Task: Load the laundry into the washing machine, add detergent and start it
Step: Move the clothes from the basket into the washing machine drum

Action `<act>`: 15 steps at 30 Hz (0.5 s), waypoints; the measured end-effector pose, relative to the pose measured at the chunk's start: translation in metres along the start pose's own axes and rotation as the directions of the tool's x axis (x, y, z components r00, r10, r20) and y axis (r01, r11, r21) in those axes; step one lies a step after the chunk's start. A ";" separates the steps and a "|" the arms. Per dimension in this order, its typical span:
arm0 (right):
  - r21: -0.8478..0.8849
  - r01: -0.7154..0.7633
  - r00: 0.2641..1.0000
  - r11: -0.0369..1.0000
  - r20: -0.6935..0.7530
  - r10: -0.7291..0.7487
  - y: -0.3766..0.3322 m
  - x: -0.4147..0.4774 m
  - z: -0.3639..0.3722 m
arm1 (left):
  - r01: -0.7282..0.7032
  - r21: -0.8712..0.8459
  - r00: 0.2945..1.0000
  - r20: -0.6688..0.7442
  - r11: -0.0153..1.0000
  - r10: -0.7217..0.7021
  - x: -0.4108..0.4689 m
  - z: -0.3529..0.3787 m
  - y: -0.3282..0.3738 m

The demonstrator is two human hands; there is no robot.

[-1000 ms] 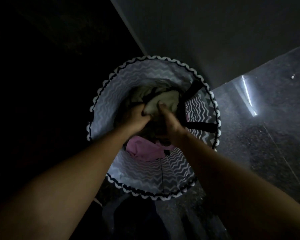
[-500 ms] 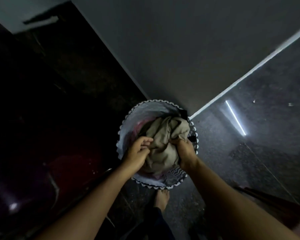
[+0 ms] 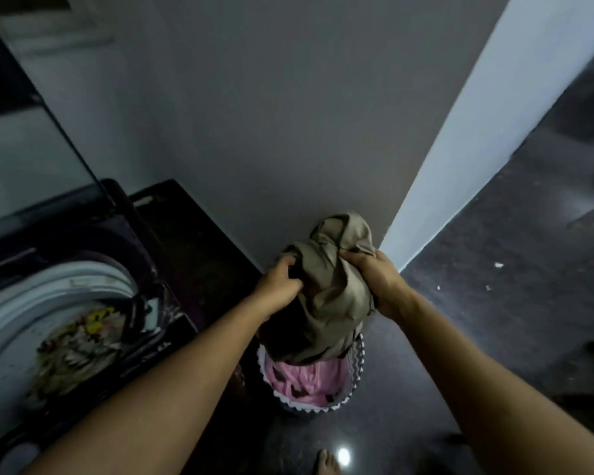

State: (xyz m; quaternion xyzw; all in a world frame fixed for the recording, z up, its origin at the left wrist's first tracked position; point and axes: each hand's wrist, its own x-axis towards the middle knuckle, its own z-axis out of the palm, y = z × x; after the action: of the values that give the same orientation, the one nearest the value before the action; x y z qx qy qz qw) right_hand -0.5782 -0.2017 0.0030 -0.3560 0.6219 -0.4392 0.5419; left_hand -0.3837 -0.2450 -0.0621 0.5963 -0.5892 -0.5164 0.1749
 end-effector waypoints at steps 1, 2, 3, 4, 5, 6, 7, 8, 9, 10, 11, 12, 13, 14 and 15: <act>-0.001 0.037 0.999 0.999 -0.001 -0.037 -0.019 -0.010 0.000 | -0.043 0.022 0.999 0.001 0.999 0.043 -0.006 -0.012 0.013; 0.004 0.076 0.997 0.997 0.002 -0.076 -0.036 -0.017 0.000 | -0.068 0.043 0.998 -0.011 0.997 0.068 -0.012 -0.023 0.025; 0.002 0.115 0.993 0.993 0.002 -0.115 -0.055 -0.027 0.002 | -0.099 0.068 0.994 -0.031 0.993 0.101 -0.018 -0.034 0.035; -0.003 0.147 0.989 0.989 0.001 -0.147 -0.071 -0.036 0.004 | -0.108 0.092 0.993 -0.037 0.990 0.112 -0.026 -0.043 0.044; -0.004 0.179 0.984 0.984 -0.006 -0.179 -0.088 -0.045 0.006 | -0.121 0.110 0.992 -0.025 0.987 0.125 -0.031 -0.051 0.049; 0.005 0.217 0.976 0.976 -0.010 -0.217 -0.103 -0.052 0.008 | -0.140 0.142 0.990 0.015 0.980 0.140 -0.036 -0.059 0.054; 0.021 0.246 0.969 0.969 -0.011 -0.246 -0.118 -0.059 0.010 | -0.167 0.179 0.985 0.068 0.970 0.158 -0.038 -0.064 0.053; 0.036 0.276 0.961 0.961 -0.007 -0.276 -0.134 -0.066 0.012 | -0.200 0.244 0.976 0.135 0.949 0.171 -0.044 -0.069 0.057; 0.053 0.299 0.954 0.953 -0.005 -0.299 -0.149 -0.075 0.015 | -0.239 0.287 0.965 0.180 0.927 0.193 -0.047 -0.072 0.058; 0.071 0.326 0.945 0.943 -0.005 -0.326 -0.164 -0.084 0.018 | -0.261 0.315 0.958 0.203 0.912 0.204 -0.054 -0.074 0.064; 0.093 0.349 0.937 0.932 -0.004 -0.351 -0.179 -0.092 0.021 | -0.299 0.315 0.948 0.209 0.901 0.242 -0.060 -0.074 0.071; 0.123 0.366 0.929 0.922 0.001 -0.369 -0.191 -0.099 0.024 | -0.330 0.324 0.940 0.195 0.887 0.279 -0.065 -0.075 0.079; 0.159 0.381 0.922 0.911 0.007 -0.387 -0.203 -0.107 0.029 | -0.374 0.349 0.926 0.185 0.859 0.329 -0.070 -0.076 0.089; 0.190 0.390 0.916 0.901 0.018 -0.401 -0.213 -0.113 0.032 | -0.373 0.372 0.928 0.171 0.850 0.332 -0.076 -0.078 0.098; 0.223 0.395 0.912 0.891 0.024 -0.411 -0.221 -0.118 0.036 | -0.349 0.366 0.937 0.145 0.863 0.318 -0.075 -0.082 0.105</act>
State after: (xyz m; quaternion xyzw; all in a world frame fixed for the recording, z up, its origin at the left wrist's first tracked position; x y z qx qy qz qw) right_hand -0.5314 -0.1791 0.2507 -0.4322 0.4642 -0.5933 0.4958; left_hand -0.3542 -0.2370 0.0873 0.4869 -0.7799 -0.3755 0.1169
